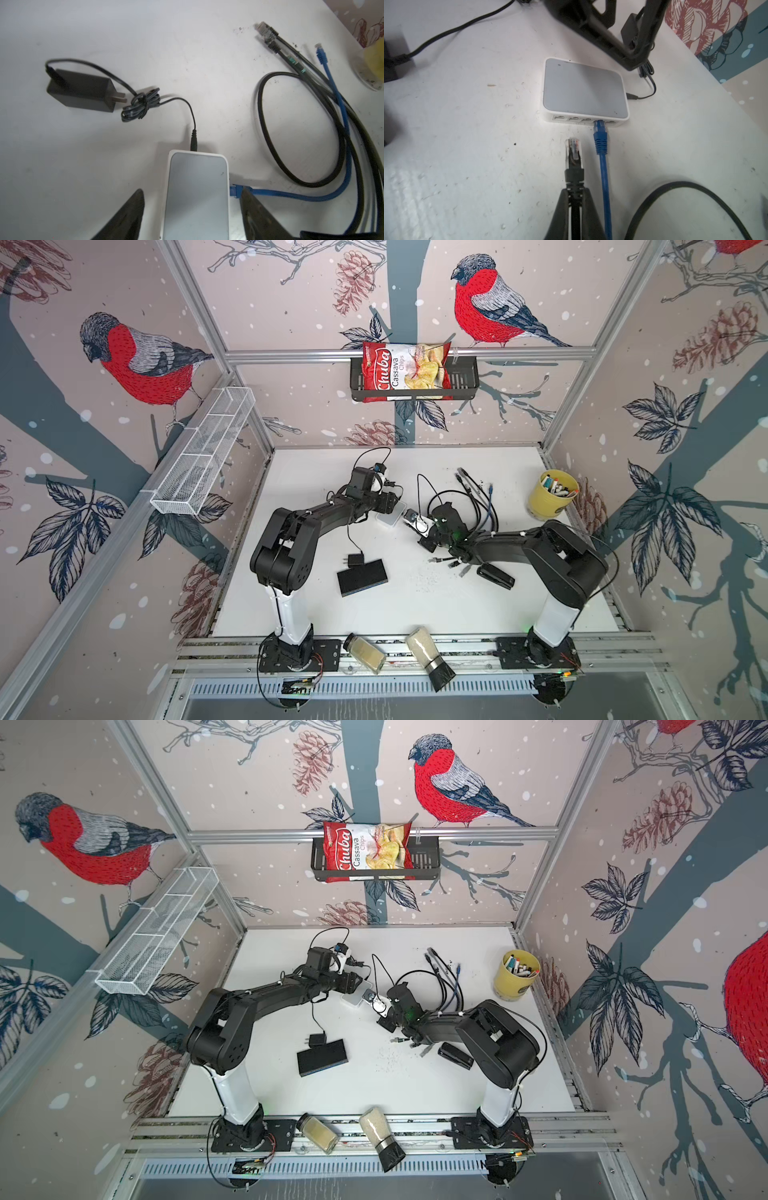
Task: Insert the plug into the switch port
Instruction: 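Carry the black plug to the router with right gripper while left grasps router, then push the black plug into the router port beside the blue plug with the right gripper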
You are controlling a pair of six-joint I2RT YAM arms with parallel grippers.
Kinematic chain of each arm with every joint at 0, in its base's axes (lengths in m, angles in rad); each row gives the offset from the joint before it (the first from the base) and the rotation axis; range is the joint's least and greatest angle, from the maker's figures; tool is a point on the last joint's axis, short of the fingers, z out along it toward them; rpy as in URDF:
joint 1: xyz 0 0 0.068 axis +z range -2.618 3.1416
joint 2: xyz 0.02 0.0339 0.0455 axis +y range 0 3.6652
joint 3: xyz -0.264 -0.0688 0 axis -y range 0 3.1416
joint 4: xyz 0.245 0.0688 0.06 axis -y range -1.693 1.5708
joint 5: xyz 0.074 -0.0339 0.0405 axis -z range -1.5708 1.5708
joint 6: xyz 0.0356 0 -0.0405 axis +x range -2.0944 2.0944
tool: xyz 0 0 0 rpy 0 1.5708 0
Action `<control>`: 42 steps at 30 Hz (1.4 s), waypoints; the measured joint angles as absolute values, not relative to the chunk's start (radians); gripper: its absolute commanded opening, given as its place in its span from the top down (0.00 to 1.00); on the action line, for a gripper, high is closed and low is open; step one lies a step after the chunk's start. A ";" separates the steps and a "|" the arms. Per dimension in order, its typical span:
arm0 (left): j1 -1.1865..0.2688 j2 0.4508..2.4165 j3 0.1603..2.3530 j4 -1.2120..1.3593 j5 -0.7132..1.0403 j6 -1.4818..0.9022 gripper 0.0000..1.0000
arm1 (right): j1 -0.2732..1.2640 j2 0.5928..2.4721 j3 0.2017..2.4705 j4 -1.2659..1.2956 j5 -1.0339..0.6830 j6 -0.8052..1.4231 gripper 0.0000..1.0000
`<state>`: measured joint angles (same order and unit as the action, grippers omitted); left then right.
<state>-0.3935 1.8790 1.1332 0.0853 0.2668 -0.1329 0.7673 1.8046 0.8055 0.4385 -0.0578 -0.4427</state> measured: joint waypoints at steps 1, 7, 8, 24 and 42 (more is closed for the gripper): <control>-0.393 1.888 1.134 0.079 0.270 -0.136 0.32 | 0.770 1.819 0.812 0.442 -0.053 -0.440 1.00; -0.394 1.918 1.133 0.069 0.302 -0.170 0.36 | 0.786 1.887 0.837 0.477 -0.015 -0.420 1.00; -0.394 1.920 1.131 0.072 0.311 -0.177 0.36 | 0.788 1.897 0.840 0.489 -0.006 -0.421 1.00; -0.402 1.945 1.087 0.125 0.340 -0.203 0.38 | 0.798 1.957 0.839 0.591 0.051 -0.391 1.00; -0.417 1.951 1.087 0.123 0.348 -0.184 0.39 | 0.804 1.938 0.751 0.726 0.039 -0.342 1.00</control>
